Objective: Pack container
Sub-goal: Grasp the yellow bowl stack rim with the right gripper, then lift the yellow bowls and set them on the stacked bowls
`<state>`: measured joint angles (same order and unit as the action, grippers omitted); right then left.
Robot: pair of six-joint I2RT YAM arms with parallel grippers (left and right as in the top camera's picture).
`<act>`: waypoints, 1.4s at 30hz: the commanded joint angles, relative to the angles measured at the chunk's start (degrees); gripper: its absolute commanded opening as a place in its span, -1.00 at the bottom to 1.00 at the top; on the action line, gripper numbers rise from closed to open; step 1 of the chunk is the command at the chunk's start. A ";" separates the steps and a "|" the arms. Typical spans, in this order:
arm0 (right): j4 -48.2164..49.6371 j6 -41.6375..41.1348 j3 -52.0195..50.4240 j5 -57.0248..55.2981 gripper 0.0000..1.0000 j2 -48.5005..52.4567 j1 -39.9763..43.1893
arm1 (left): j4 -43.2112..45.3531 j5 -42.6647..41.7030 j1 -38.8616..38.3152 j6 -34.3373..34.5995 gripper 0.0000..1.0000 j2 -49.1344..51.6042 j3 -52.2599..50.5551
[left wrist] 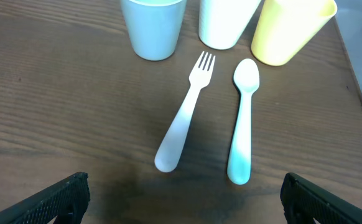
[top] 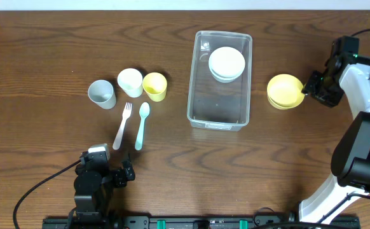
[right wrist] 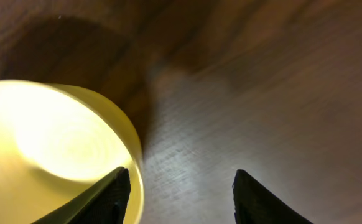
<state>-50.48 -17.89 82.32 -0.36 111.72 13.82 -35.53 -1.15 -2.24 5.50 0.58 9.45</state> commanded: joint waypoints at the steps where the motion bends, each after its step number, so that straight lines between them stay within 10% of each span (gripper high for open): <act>1: 1.66 1.68 -2.16 3.45 0.08 1.07 -0.81 | 0.20 0.09 0.31 -0.76 0.96 -0.26 -0.59; 15: 2.71 1.68 -4.42 3.56 -0.97 2.80 -0.83 | 0.20 0.09 0.31 -0.76 0.96 -0.26 -0.61; 32: -7.58 0.55 17.14 7.89 -0.97 -18.43 -15.78 | 0.20 0.09 0.31 -0.76 0.96 -0.26 -0.61; 42: 5.40 -5.62 16.17 4.42 -0.97 -4.57 -24.76 | 0.20 0.09 0.31 -0.76 0.96 -0.26 -0.59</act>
<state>-46.68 -20.27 99.98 4.40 100.33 -10.79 -35.53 -1.15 -2.24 5.50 0.58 9.45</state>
